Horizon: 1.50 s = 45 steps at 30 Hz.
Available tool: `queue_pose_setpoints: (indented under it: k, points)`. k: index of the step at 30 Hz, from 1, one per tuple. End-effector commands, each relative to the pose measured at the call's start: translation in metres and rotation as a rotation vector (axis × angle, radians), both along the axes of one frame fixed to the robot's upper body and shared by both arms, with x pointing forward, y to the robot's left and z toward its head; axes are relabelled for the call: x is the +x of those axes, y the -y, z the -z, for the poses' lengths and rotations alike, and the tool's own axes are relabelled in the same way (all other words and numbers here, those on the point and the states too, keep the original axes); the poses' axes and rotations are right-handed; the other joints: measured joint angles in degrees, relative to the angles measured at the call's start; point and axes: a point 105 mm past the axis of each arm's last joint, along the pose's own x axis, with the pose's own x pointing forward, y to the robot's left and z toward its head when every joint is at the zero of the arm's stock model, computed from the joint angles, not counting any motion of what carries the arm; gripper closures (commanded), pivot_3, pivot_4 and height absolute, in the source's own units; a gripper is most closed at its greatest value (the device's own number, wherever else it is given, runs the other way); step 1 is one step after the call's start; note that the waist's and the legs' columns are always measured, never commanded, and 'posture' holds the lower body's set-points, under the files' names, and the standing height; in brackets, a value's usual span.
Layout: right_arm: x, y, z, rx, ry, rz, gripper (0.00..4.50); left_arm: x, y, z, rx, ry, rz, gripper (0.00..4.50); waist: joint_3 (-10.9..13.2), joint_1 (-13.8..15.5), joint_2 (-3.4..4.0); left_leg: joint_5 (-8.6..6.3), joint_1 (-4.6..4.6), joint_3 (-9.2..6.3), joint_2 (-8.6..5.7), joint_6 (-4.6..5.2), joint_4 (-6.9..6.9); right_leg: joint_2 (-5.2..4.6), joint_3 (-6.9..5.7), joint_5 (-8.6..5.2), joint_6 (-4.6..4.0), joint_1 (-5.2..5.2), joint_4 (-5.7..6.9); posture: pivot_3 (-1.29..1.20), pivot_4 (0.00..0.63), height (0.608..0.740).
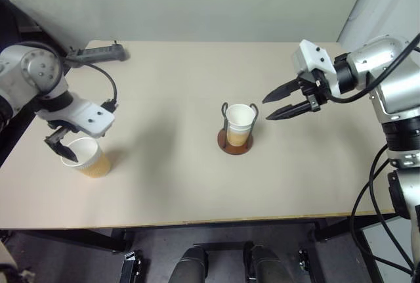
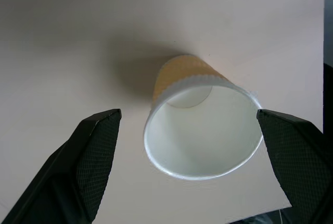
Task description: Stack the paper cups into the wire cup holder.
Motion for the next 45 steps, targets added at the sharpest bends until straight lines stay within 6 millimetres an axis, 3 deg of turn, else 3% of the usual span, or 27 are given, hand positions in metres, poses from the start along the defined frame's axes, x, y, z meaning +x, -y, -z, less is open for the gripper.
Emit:
queue_pose_setpoints:
  k: [1, 19, 32, 35, 45]
  points:
    - [-0.002, -0.001, -0.013, 0.003, 0.048, -0.016, 2.5, 0.003, -0.001, -0.015, -0.005, 0.037, -0.014, 0.03, 0.0, 0.0, 0.0, 0.0, -0.01, -0.02, 0.01, 0.0, -0.01, -0.02, 0.03, 0.0, 0.0, 0.0, 0.0, 0.0, 0.15, 0.74]
    - [-0.003, -0.002, -0.014, 0.011, 0.05, -0.013, 2.5, 0.005, -0.018, -0.007, 0.111, 0.023, 0.006, 0.03, 0.0, -0.2, -0.02, 0.02, -0.01, 0.05, 0.16, -0.04, -0.33, 0.03, 0.04, -0.06, -0.11, -0.2, -0.01, 0.0, 0.15, 0.74]
    - [-0.004, -0.003, -0.015, 0.02, 0.054, -0.01, 2.5, 0.005, -0.021, 0.016, 0.129, -0.025, 0.023, 0.03, 0.0, -0.3, -0.05, 0.04, 0.01, 0.1, 0.16, -0.05, -0.35, 0.07, 0.05, -0.03, -0.19, -0.24, 0.04, 0.0, 0.15, 0.74]
    - [-0.004, -0.003, -0.016, 0.019, 0.056, -0.008, 2.5, 0.006, -0.02, 0.021, 0.125, -0.029, 0.029, 0.59, 0.0, -0.4, -0.06, 0.04, 0.02, 0.14, 0.15, -0.04, -0.34, 0.09, 0.06, -0.03, -0.2, -0.25, 0.05, 0.0, 0.15, 0.74]
    - [-0.004, 0.0, -0.015, 0.012, 0.049, -0.001, 2.5, 0.014, -0.012, 0.019, 0.114, -0.008, 0.031, 4.15, 0.0, -0.3, -0.07, 0.05, 0.02, 0.09, 0.2, -0.03, -0.34, 0.05, 0.09, 0.01, -0.24, -0.27, 0.06, 0.0, 0.15, 0.74]
